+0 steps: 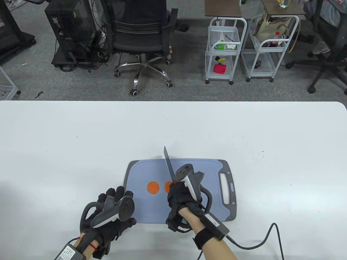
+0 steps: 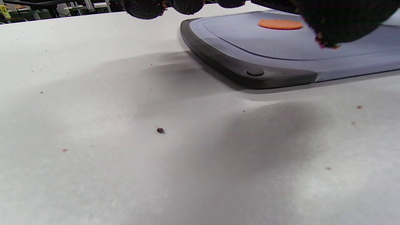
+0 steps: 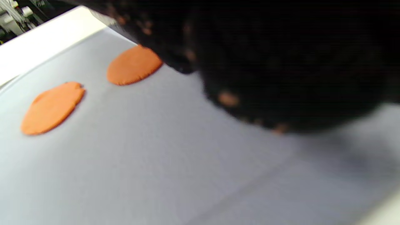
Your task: Chop plasticine discs into granules with repetitive downward strikes
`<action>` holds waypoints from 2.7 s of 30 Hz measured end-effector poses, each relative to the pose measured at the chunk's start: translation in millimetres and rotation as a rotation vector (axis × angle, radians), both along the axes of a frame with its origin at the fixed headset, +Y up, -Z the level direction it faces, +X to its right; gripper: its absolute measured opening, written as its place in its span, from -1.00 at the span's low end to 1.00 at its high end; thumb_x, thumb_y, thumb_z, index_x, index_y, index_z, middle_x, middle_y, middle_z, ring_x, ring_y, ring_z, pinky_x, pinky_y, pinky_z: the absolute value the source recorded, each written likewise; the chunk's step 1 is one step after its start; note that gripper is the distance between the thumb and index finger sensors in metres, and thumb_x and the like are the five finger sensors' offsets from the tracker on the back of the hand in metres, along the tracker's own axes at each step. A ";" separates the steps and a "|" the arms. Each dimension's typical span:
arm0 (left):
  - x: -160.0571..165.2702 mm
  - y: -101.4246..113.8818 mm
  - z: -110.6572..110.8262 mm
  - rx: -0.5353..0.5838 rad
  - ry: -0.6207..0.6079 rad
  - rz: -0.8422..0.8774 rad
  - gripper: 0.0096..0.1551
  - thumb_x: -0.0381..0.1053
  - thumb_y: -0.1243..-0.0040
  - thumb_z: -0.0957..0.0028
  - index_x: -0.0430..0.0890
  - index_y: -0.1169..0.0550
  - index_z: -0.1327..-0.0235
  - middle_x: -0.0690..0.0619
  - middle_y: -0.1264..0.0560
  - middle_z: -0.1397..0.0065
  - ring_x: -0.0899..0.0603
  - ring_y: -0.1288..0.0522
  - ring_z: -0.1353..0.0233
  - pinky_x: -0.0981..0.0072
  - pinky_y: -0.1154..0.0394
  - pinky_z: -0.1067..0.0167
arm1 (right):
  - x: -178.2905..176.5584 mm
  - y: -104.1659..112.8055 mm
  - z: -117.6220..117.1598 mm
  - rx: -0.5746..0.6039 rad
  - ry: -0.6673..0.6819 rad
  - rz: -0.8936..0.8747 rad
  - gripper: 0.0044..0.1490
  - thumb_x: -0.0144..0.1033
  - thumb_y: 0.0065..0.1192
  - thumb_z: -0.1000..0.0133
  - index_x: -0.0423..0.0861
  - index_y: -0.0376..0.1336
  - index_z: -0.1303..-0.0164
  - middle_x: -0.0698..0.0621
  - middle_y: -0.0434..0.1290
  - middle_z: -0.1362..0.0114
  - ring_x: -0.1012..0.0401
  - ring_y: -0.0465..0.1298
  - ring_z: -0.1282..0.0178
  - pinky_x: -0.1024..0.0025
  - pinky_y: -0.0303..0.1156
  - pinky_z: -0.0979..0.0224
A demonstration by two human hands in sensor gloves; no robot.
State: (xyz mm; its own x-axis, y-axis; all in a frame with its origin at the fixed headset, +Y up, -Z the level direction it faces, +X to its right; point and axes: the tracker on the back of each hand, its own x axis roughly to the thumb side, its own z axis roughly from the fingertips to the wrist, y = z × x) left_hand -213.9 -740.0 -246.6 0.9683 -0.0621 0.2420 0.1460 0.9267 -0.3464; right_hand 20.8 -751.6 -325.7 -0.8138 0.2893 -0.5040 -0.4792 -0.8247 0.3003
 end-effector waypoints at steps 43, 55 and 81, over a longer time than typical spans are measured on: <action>0.0 -0.2 1.2 -0.018 -0.011 -0.008 0.13 0.45 0.00 0.30 0.05 -0.08 -0.60 -0.22 0.00 -0.78 -0.51 -0.09 -0.67 -0.43 -0.04 -0.49 | -2.7 1.1 3.9 -0.014 -0.015 -0.003 -0.28 0.16 0.15 -0.10 -0.26 0.31 -0.08 0.08 0.64 0.33 0.17 0.81 0.69 0.06 0.74 0.40; -4.8 0.7 -0.9 -0.015 0.012 0.000 0.13 0.45 0.00 0.30 0.05 -0.09 -0.60 -0.22 0.01 -0.78 -0.52 -0.09 -0.67 -0.43 -0.04 -0.49 | -8.5 21.9 -13.4 -0.209 -0.010 -0.042 -0.28 0.12 0.12 -0.14 -0.29 0.31 -0.12 0.04 0.64 0.28 0.16 0.81 0.65 0.05 0.74 0.39; -5.5 5.5 1.5 0.034 -0.001 0.012 0.13 0.45 0.00 0.30 0.05 -0.09 -0.60 -0.22 0.00 -0.78 -0.52 -0.10 -0.67 -0.43 -0.05 -0.49 | -18.4 8.8 -19.8 -0.137 -0.025 0.031 -0.28 0.13 0.11 -0.12 -0.28 0.29 -0.11 0.07 0.64 0.30 0.17 0.82 0.66 0.05 0.74 0.39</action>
State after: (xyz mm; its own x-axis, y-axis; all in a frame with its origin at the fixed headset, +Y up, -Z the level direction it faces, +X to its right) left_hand -219.4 -734.5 -245.1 0.9688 -0.0585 0.2407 0.1349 0.9396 -0.3145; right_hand 2.4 -742.8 -345.5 -0.8079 0.1910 -0.5575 -0.4626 -0.7916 0.3992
